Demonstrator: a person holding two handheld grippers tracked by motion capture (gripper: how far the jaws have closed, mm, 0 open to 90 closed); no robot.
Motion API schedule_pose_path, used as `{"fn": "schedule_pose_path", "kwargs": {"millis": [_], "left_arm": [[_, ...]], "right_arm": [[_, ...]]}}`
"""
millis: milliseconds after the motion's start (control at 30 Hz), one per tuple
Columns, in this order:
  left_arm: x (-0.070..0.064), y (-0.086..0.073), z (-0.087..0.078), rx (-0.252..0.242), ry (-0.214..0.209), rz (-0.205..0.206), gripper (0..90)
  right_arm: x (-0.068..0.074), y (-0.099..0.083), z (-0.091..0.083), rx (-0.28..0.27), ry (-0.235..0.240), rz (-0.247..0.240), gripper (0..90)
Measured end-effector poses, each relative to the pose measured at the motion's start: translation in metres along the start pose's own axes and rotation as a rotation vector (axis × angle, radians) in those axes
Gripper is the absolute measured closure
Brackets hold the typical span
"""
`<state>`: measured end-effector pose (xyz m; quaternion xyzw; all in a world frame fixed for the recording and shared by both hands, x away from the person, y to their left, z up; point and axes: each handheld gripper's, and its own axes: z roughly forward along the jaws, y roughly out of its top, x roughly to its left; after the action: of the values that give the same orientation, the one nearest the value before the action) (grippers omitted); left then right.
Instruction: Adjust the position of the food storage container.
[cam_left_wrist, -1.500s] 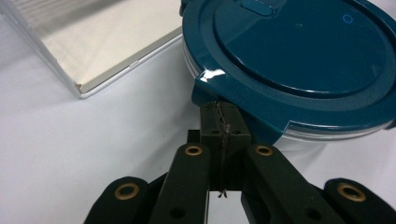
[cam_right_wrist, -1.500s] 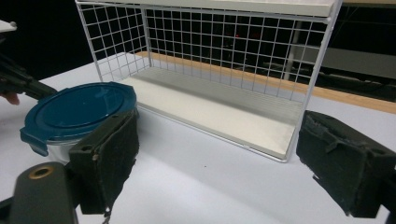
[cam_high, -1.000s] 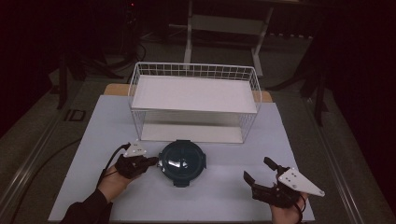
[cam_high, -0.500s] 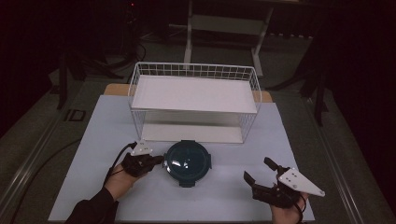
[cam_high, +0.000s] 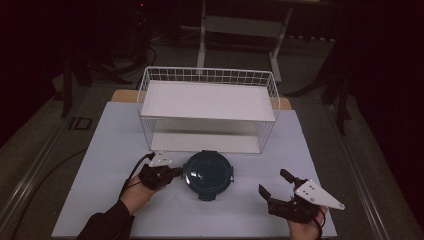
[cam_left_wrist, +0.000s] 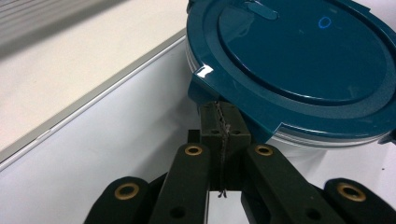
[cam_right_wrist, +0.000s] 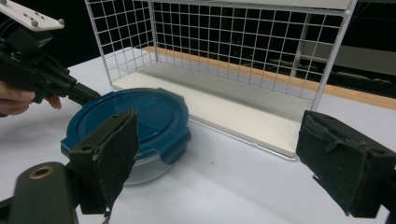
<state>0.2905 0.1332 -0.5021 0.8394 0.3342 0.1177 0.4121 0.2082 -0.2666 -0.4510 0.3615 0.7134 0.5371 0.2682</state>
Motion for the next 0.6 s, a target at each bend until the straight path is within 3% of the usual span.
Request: {"fn": "schedule_pose_path", "kwargs": {"millis": [267, 600], "left_arm": [[-0.01, 0.005, 0.008, -0.004, -0.026, 0.017, 89.9], [-0.01, 0.006, 0.009, -0.013, -0.042, 0.025, 88.8]], "right_arm": [[0.001, 0.001, -0.001, -0.018, 0.001, -0.01, 14.0], [0.001, 0.0, -0.001, -0.027, 0.013, -0.02, 14.4]]}}
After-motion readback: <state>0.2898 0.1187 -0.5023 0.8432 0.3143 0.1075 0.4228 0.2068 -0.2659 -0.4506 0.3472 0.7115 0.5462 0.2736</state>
